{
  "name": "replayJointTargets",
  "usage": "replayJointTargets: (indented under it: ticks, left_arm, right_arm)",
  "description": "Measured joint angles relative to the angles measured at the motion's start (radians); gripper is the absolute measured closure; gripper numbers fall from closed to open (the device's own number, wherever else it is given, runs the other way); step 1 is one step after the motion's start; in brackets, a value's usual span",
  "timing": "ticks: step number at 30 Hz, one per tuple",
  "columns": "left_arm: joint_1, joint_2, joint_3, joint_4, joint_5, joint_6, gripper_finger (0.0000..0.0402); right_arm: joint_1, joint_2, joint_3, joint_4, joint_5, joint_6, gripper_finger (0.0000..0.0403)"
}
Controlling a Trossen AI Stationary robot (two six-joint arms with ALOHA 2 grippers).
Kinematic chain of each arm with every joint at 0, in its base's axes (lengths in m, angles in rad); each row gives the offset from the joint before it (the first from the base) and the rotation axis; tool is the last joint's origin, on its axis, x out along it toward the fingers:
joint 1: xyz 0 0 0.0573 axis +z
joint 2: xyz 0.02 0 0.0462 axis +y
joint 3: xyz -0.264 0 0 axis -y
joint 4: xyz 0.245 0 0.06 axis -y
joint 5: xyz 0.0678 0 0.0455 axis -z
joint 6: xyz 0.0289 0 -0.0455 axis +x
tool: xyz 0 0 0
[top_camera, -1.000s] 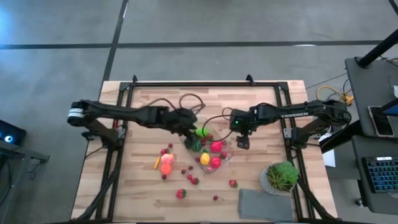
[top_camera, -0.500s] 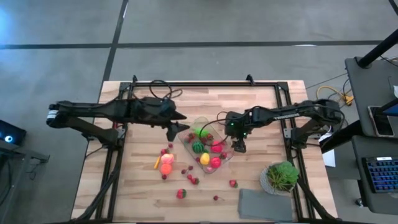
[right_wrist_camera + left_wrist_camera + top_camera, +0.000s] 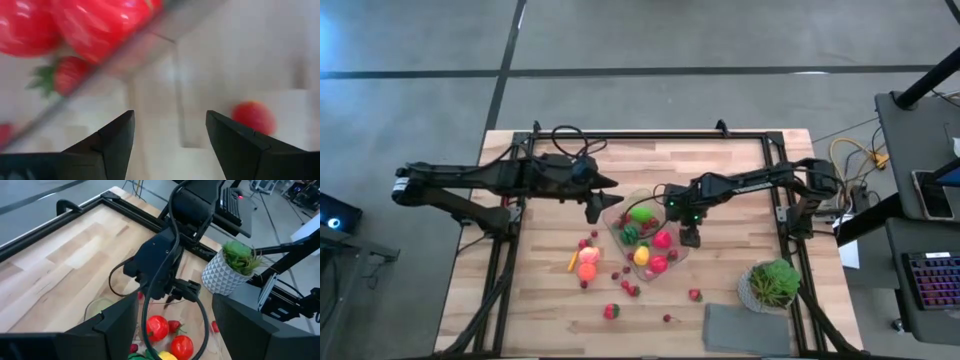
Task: Pick and placing Produce into tupperware
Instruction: Put the red strawberry into the transparent bin
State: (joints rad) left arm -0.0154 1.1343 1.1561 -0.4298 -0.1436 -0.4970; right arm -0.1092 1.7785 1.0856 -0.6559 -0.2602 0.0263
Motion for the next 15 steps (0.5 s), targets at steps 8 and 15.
replayJointTargets:
  ticks: [8, 15]
  left_arm:
    - [0.0, 0.015, -0.001, -0.007, 0.0, -0.015, 0.0162]
    - [0.0, 0.034, -0.001, -0.006, -0.004, -0.012, 0.0162]
  right_arm:
    - [0.001, -0.058, -0.037, -0.008, 0.04, -0.019, 0.0165]
    - [-0.003, -0.214, -0.03, -0.035, 0.066, -0.02, 0.0165]
